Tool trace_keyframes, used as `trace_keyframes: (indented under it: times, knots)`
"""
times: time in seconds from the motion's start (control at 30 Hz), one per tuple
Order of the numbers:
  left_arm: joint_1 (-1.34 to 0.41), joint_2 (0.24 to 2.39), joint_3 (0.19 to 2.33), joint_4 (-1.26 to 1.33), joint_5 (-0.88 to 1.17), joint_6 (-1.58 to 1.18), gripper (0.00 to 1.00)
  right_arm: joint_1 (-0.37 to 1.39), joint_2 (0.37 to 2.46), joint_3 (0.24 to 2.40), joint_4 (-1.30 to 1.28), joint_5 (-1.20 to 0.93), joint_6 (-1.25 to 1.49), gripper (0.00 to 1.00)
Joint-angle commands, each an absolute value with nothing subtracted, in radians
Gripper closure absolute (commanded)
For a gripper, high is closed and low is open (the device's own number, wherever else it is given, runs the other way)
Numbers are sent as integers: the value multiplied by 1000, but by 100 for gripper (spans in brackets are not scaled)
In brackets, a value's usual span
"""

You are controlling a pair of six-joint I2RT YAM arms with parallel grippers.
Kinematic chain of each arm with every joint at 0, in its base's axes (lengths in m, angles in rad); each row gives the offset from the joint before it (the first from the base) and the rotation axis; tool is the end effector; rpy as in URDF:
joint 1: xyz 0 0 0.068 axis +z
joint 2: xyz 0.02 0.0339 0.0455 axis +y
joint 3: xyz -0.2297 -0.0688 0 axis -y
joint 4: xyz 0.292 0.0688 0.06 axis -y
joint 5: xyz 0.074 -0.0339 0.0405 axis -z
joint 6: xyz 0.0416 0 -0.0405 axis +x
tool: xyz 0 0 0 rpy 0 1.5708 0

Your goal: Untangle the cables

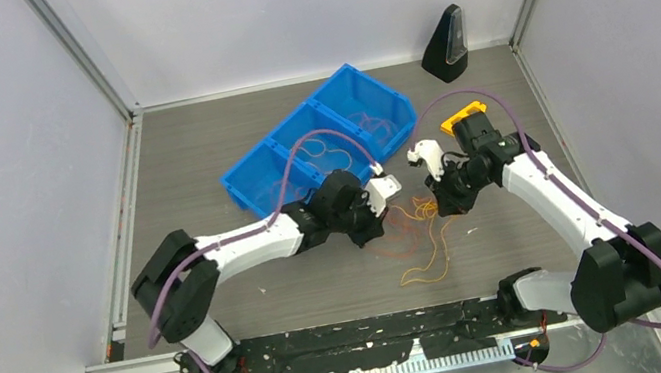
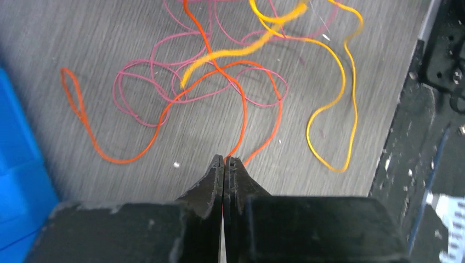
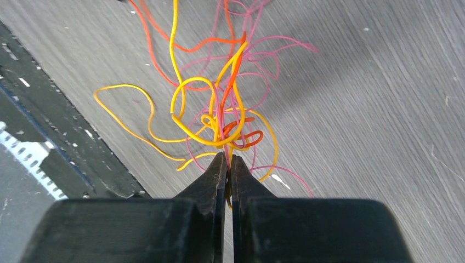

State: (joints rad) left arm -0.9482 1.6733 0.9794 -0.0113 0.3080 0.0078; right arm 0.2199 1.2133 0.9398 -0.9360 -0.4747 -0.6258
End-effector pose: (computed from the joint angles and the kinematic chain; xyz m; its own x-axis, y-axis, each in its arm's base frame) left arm 0.2189 -0.3265 0.1277 -0.3709 0.5294 -0.7630 0.9117 0.3641 -0.1906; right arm 0.2654 0.0788 0.2037 -0.5339 -0.6532 -0.5369 -0.8198 0.5554 0.1395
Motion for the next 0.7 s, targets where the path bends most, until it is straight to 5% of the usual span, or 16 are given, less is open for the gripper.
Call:
trace_keyframes:
  times: [0.0, 0.27, 0.67]
  knots:
    - [-948, 1476, 1038, -174, 338, 107, 100, 187, 1249, 935, -902, -354, -678, 95]
    - [-831, 1039, 1088, -433, 422, 252, 100, 24, 1426, 921, -842, -243, -785, 94]
    - [-608, 1011, 1537, -501, 386, 165, 100, -18, 1613, 972, -774, -178, -816, 94]
